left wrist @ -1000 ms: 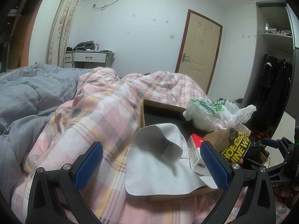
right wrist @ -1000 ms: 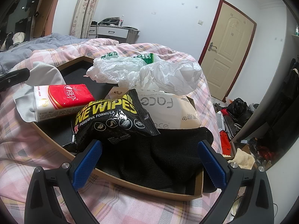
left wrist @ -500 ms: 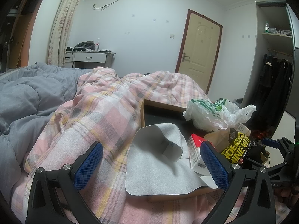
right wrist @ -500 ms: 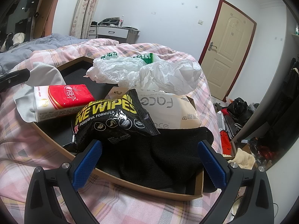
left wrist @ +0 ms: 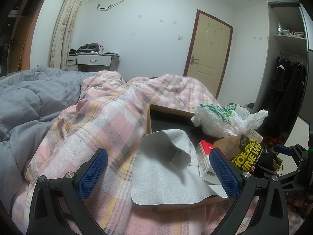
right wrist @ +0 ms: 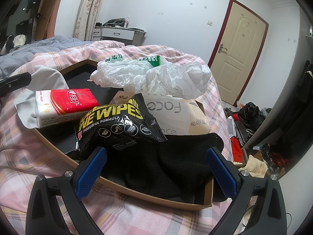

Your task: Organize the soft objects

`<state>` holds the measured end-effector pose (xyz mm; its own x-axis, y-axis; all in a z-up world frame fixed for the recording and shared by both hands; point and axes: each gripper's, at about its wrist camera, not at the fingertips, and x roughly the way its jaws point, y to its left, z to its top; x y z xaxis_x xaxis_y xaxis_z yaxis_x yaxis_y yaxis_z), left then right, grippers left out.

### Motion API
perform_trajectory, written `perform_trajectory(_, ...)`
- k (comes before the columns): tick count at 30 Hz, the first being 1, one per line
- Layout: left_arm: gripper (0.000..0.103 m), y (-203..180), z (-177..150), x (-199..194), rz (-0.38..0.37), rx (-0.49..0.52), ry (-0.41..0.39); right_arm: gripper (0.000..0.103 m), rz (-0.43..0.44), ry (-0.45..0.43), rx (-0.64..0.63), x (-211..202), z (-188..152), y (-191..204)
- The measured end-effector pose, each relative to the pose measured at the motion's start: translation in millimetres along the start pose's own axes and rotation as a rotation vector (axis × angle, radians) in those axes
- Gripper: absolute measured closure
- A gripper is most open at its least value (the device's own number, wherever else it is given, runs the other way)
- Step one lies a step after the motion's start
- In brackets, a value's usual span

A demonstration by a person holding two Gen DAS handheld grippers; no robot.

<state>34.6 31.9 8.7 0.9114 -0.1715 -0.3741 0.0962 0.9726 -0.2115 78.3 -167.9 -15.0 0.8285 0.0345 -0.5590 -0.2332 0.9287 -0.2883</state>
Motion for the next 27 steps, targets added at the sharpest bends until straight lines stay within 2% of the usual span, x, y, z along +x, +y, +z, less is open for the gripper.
perform_trajectory(27,0.0,-0.7,0.9,0.6,0.001,0.001,0.001,0.002,0.004,0.0,0.003,-0.6,0.1,0.9)
